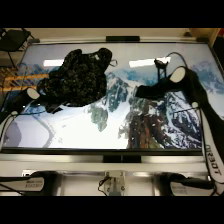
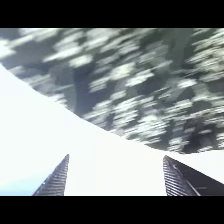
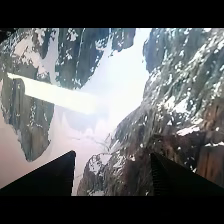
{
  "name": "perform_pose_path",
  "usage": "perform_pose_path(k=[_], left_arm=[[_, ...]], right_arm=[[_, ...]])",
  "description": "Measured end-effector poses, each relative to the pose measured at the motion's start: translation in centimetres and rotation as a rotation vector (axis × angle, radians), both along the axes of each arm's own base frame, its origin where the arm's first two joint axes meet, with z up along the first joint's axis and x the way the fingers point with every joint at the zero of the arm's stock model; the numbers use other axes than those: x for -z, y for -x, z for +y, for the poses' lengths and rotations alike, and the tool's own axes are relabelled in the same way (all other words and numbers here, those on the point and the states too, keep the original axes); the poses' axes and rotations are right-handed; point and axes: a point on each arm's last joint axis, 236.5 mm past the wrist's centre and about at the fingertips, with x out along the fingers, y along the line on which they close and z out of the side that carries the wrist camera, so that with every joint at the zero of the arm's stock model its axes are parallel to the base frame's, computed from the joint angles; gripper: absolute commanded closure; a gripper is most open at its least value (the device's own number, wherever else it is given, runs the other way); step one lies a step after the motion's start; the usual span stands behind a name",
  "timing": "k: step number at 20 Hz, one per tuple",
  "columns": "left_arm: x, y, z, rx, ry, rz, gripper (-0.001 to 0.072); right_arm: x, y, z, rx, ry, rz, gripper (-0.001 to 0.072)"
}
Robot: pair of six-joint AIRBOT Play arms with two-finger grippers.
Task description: Fold the shirts.
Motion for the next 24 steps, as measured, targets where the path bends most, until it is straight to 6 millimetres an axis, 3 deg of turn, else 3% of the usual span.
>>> perform_pose_path(k=[2,3,4,5,6,7,8,11,14,16,19,22,24], left_arm=[[0.5,-0.4,0.8,-0.049,0.012,-0.009,0.0007],[0.7,-0.9,0.8,-0.074,0.021,-0.026,0.01],[1.0,-1.6,0.7,-0.103,0.036,-0.043,0.0118],[1.2,-2.4,0.5,-0.133,0.053,-0.065,0.0246],[1.5,-3.1,0.2,-0.16,0.068,-0.083,0.0492],[1.9,-3.5,0.0,-0.181,0.08,-0.091,0.0663],[2.0,-3.8,-0.3,-0.195,0.091,-0.098,0.066],[-0.3,-5.7,-0.9,-0.202,0.105,-0.192,0.0661],[-7.2,-6.9,-3.5,-0.077,0.087,-0.378,0.0661],[-14.3,-6.4,-6.7,0.024,0.091,-0.541,0.0661],[-23.5,-1.6,-14.4,0.206,0.168,-0.722,0.0661],[-27.9,5.7,-24.0,0.386,0.323,-0.77,0.0661],[-28.5,10.4,-30.3,0.485,0.42,-0.775,0.0661]], right_arm=[[0.9,0.3,1.2,-0.025,0.002,0.017,0.0121],[1.1,0.2,1.6,-0.029,-0.003,0.016,0.012],[1.3,0.3,1.8,-0.034,-0.005,0.019,0.0121],[1.4,0.3,2.2,-0.036,-0.012,0.021,0.012],[1.4,0.3,2.5,-0.038,-0.018,0.023,0.012],[1.5,0.4,2.7,-0.04,-0.025,0.027,0.012],[1.5,0.5,2.9,-0.041,-0.03,0.031,0.012],[1.4,0.9,3.1,-0.047,-0.04,0.044,0.012],[-0.4,0.9,2.6,-0.039,-0.051,0.017,0.012],[-3.2,0.6,1.1,-0.006,-0.06,-0.045,0.012],[-8.8,0.3,-2.9,0.094,-0.075,-0.168,0.012],[-15.6,1.3,-8.2,0.219,-0.076,-0.333,0.012],[-19.7,2.8,-11.2,0.285,-0.058,-0.447,0.012]])
